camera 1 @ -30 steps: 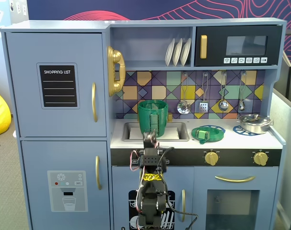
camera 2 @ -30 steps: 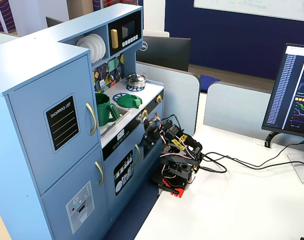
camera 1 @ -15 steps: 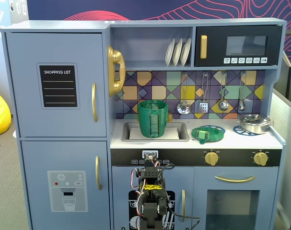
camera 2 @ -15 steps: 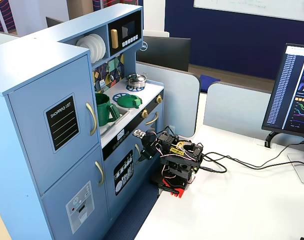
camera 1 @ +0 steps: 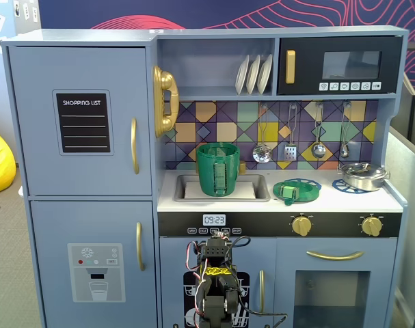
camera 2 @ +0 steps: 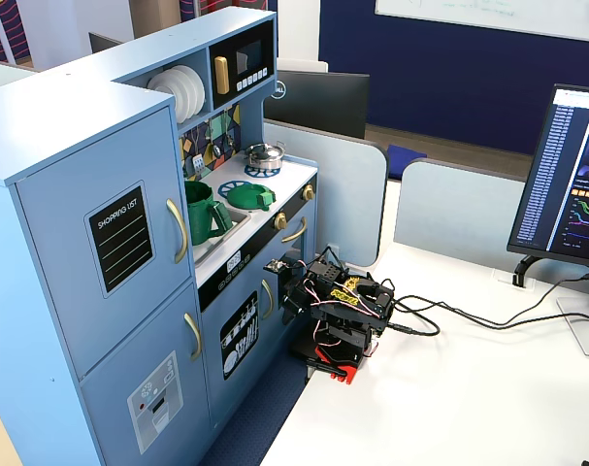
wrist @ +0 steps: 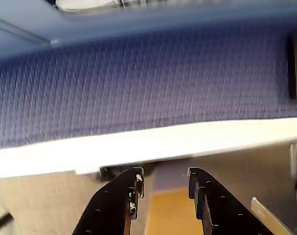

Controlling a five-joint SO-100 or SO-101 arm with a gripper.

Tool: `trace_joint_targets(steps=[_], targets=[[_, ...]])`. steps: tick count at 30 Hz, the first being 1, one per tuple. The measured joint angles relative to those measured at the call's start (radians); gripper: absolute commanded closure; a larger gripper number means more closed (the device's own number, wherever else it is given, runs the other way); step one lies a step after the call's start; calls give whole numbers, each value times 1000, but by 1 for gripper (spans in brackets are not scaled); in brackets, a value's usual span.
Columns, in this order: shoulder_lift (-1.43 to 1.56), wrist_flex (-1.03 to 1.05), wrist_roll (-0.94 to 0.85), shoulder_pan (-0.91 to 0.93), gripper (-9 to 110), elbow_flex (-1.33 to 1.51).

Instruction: Take off the lid from the green recipient and place it on the counter

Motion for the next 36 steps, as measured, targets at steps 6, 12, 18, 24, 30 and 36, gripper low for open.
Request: trace_joint_targets(steps=[6,12,18,24,30,36], targets=[[14,44,44,2,101,-2],[14,43,84,3,101,-2],[14,43,49,3,101,-2],[14,48,9,0,100,-2],[14,51,8,0,100,-2],[14,51,8,0,100,-2]])
